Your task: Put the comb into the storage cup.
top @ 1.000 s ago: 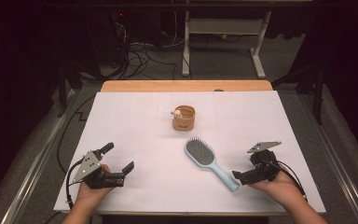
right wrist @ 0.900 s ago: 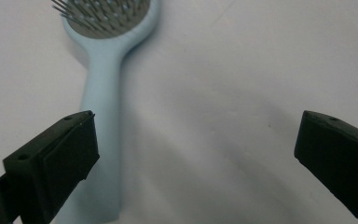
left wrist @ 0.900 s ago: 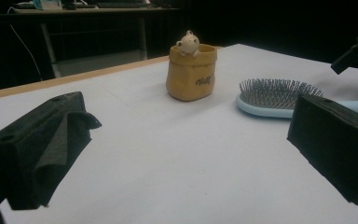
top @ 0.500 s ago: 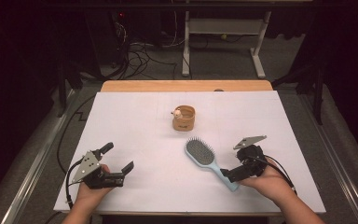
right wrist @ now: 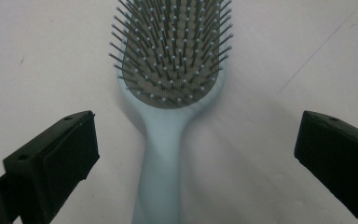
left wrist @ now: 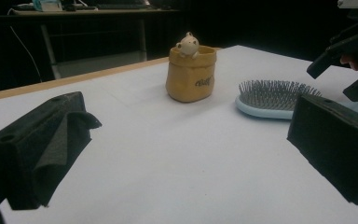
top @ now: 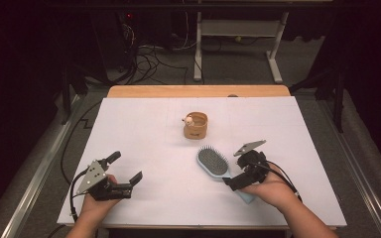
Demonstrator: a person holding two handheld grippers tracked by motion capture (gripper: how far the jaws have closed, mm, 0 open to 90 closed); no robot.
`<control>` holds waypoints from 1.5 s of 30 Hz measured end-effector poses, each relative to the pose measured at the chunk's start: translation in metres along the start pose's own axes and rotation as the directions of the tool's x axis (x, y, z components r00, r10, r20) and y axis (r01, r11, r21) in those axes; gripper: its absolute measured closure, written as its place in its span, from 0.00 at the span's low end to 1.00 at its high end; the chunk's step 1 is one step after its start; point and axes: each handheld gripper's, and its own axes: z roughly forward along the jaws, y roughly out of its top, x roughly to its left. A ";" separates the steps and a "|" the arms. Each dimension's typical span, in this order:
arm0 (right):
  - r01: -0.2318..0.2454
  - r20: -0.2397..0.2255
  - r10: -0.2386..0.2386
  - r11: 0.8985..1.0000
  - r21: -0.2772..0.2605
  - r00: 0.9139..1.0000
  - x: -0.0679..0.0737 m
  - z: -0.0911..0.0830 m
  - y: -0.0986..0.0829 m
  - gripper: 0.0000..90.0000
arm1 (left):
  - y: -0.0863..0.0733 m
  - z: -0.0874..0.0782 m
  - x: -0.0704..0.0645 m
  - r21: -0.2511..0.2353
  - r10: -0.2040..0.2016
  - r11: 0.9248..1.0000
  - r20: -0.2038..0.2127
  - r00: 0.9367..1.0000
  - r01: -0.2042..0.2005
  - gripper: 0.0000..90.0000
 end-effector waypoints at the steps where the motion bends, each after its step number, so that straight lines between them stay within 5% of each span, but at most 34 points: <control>1: -0.005 -0.003 0.005 1.000 0.003 1.000 0.000 0.001 0.001 0.01 | 0.000 0.000 0.000 0.000 0.002 1.000 0.002 1.000 -0.002 0.00; 45: 0.038 -0.008 -0.037 0.994 0.101 0.999 0.010 0.049 0.055 0.01 | 0.001 -0.001 0.001 0.003 0.008 1.000 0.009 1.000 -0.008 0.00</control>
